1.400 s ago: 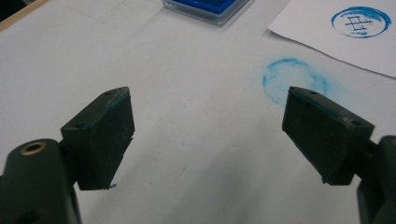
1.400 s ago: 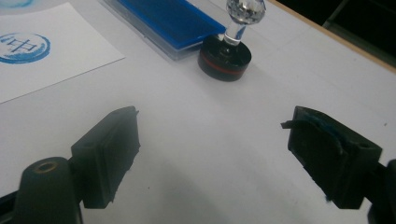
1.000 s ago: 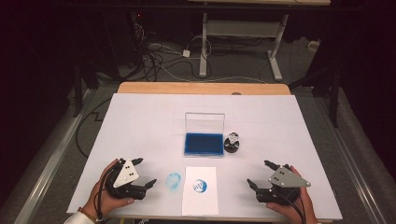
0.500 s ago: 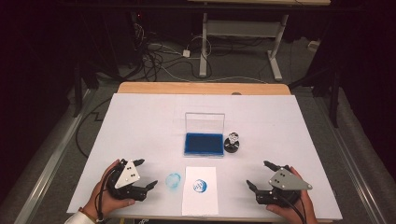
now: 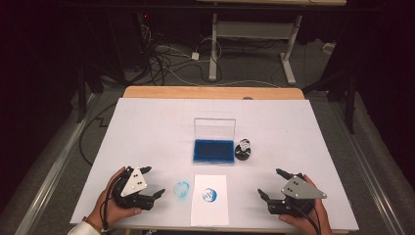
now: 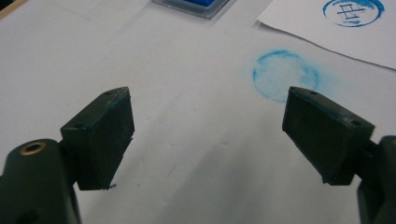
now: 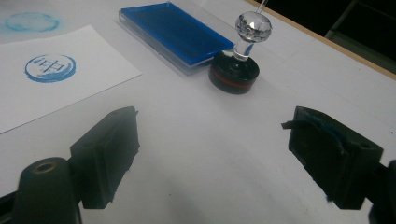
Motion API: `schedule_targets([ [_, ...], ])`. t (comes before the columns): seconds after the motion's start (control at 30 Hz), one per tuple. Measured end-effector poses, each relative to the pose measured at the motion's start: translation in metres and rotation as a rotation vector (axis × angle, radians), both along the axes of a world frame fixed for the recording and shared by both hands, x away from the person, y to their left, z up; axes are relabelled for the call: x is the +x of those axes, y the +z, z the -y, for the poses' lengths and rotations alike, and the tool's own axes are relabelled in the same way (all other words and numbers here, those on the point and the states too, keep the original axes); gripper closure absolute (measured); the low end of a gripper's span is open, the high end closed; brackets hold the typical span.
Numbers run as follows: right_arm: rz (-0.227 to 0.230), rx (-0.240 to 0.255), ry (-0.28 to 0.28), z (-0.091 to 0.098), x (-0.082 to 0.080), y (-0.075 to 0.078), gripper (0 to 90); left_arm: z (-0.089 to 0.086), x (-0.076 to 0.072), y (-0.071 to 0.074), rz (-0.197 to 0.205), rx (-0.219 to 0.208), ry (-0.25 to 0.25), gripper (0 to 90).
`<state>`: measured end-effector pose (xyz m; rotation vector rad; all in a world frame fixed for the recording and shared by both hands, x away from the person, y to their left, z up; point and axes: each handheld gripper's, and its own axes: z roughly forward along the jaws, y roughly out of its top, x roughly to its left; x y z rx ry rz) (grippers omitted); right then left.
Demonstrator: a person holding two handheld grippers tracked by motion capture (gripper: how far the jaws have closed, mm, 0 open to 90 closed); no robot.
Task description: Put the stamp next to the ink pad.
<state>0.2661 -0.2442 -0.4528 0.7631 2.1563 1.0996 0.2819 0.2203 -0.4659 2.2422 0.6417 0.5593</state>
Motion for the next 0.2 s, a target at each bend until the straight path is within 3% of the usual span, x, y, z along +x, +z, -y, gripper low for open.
schedule_targets([
  [0.2,-0.008,-0.014,-0.004,0.002,0.002,-0.0011,16.8,0.0015,0.005,-0.0019,-0.016,0.009,0.007,16.0],
])
